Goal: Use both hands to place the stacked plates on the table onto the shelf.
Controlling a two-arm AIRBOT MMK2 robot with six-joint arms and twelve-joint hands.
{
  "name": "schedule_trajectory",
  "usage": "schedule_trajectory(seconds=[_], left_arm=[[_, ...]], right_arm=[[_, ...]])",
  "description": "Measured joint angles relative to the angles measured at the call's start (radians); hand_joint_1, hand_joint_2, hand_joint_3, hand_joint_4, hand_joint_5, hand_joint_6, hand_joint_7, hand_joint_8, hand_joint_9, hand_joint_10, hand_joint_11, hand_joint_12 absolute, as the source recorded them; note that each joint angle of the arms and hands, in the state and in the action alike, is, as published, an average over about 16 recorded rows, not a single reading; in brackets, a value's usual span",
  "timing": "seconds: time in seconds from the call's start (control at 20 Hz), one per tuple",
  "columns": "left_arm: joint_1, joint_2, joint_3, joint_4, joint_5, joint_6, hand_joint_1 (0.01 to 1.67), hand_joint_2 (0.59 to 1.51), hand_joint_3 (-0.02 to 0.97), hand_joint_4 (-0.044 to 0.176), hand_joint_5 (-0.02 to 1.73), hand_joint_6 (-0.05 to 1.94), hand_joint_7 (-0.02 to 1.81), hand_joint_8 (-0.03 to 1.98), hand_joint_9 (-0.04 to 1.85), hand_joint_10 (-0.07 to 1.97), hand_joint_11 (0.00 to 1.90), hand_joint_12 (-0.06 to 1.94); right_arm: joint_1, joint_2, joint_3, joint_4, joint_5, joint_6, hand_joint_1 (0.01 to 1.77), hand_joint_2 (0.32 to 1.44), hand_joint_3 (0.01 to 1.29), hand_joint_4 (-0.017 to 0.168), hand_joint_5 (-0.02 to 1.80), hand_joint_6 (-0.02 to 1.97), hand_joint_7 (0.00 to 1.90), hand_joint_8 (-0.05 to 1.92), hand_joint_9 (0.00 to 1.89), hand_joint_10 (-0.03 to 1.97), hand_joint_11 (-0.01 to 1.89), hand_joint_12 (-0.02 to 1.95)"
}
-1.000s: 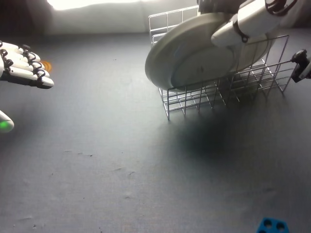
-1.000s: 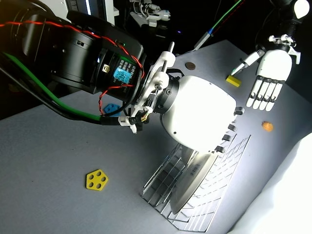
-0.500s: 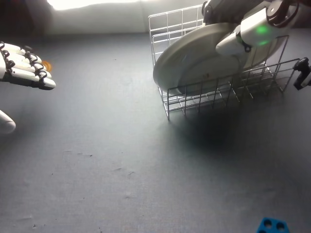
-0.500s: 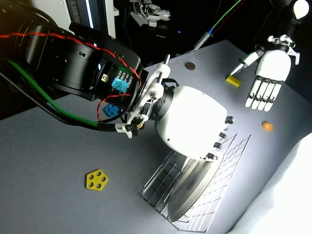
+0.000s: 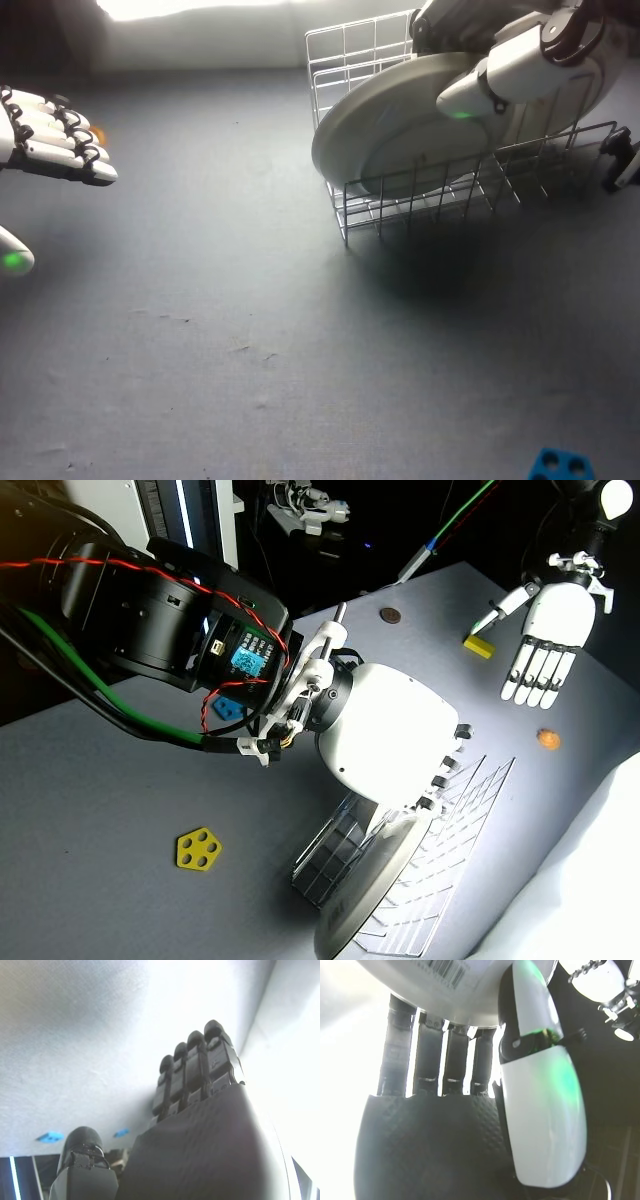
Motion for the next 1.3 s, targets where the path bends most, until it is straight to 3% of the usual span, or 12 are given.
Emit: schedule_trajectory(seconds=[0.3,0.55,1.0,1.3], left_arm=[[0.0,0.0,-0.001,0.0,0.0,0.0,0.01,1.07,0.019,0.0,0.07,0.01,0.08,0.01,0.06,0.01,0.02,0.07],[0.0,0.0,-0.001,0.0,0.0,0.0,0.01,1.069,0.019,0.0,0.07,0.01,0.08,0.01,0.06,0.01,0.02,0.1],[0.0,0.0,-0.003,0.0,0.001,0.0,0.01,1.068,0.019,0.0,0.07,0.01,0.09,0.01,0.07,0.01,0.02,0.15],[-0.004,0.0,-0.007,-0.001,-0.003,0.0,0.01,1.065,0.019,0.0,0.08,0.01,0.1,0.01,0.07,0.01,0.02,0.15]], right_arm=[[-0.004,-0.002,0.0,-0.004,0.003,0.001,1.19,1.09,0.01,-0.003,0.81,0.98,0.86,0.69,0.74,0.72,0.45,1.44],[-0.008,-0.004,0.0,-0.008,0.009,0.001,1.14,1.09,0.01,-0.006,0.79,0.75,0.85,0.42,0.67,0.72,0.36,1.45],[0.003,0.0,-0.014,-0.036,0.028,0.008,1.08,1.07,0.01,-0.003,0.71,0.31,0.79,0.25,0.55,0.67,0.21,1.47],[0.035,0.031,-0.079,-0.158,0.087,0.018,1.04,1.07,0.01,-0.003,0.6,0.36,0.7,0.21,0.43,0.72,0.11,1.52]])
